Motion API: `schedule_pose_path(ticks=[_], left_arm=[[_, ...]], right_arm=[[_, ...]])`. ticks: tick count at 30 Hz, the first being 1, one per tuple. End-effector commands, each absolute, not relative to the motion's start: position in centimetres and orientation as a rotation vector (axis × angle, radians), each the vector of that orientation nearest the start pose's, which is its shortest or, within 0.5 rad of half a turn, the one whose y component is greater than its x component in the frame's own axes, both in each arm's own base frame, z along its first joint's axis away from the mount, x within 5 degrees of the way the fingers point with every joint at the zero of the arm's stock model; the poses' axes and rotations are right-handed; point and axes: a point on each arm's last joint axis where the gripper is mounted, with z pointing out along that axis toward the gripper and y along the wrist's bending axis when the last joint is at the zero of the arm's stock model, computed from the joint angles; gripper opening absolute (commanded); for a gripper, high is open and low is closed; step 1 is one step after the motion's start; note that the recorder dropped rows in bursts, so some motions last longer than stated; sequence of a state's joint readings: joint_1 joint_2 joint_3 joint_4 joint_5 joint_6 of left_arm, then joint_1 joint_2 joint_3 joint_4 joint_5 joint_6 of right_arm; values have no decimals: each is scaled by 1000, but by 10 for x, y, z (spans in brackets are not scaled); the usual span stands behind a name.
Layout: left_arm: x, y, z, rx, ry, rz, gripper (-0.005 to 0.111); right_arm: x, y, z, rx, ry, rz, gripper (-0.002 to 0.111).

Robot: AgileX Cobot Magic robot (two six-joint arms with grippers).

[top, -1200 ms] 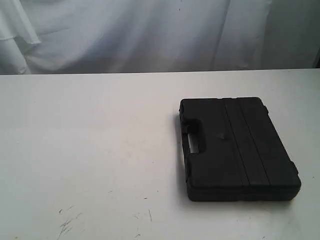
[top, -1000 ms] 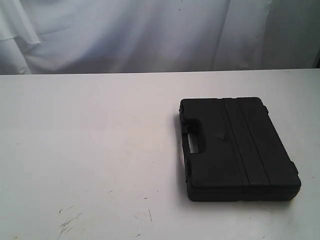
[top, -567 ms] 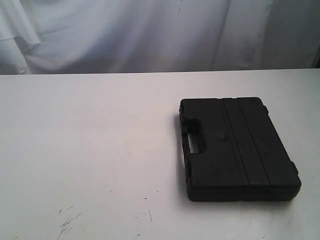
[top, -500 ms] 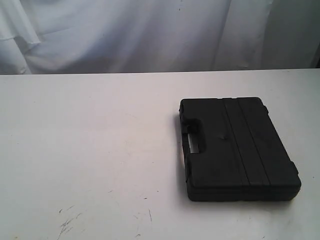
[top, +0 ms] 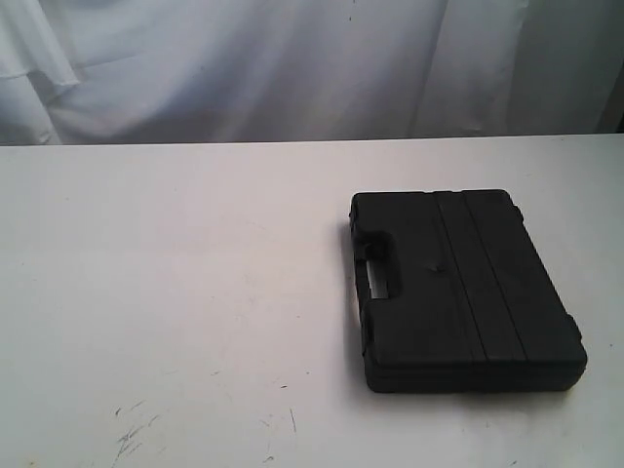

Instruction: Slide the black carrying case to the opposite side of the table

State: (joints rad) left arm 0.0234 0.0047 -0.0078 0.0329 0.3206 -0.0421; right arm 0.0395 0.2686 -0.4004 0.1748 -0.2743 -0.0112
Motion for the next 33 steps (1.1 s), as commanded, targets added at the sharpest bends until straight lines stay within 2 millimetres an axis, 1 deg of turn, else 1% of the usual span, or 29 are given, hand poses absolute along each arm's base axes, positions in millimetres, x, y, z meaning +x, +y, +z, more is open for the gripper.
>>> schedule_pose_path(ticks=[1, 2, 3, 4, 5, 6, 9, 12, 14, 18, 21, 23, 28, 33], left_arm=[[54, 2, 185, -37, 1797, 13, 0], [54, 2, 185, -37, 1797, 13, 0], [54, 2, 185, -37, 1797, 13, 0], [54, 2, 185, -37, 1797, 13, 0], [54, 2, 185, -37, 1797, 13, 0], [54, 2, 185, -37, 1797, 13, 0], [54, 2, 185, -37, 1797, 13, 0], [54, 2, 185, -37, 1797, 13, 0], [54, 2, 185, -37, 1797, 13, 0], [54, 2, 185, -37, 1797, 13, 0], [54, 2, 185, -37, 1797, 13, 0], [54, 2, 185, -37, 1797, 13, 0], [54, 2, 185, -37, 1797, 13, 0], [54, 2, 185, -37, 1797, 13, 0]], right_arm=[[100, 4, 372, 81, 1394, 168, 0], [115, 6, 370, 75, 1511, 172, 0], [135, 9, 363, 72, 1694, 188, 0], [147, 12, 353, 79, 1834, 213, 0], [154, 14, 346, 83, 1917, 226, 0], [159, 15, 340, 90, 1976, 242, 0], [173, 21, 309, 115, 2251, 307, 0], [173, 23, 296, 103, 2386, 318, 0], [173, 23, 294, 91, 2418, 316, 0], [172, 25, 294, 106, 2423, 348, 0], [174, 26, 294, 34, 2413, 331, 0], [177, 28, 295, 28, 2395, 358, 0], [194, 34, 299, 68, 2442, 456, 0], [217, 48, 307, 19, 2512, 485, 0]])
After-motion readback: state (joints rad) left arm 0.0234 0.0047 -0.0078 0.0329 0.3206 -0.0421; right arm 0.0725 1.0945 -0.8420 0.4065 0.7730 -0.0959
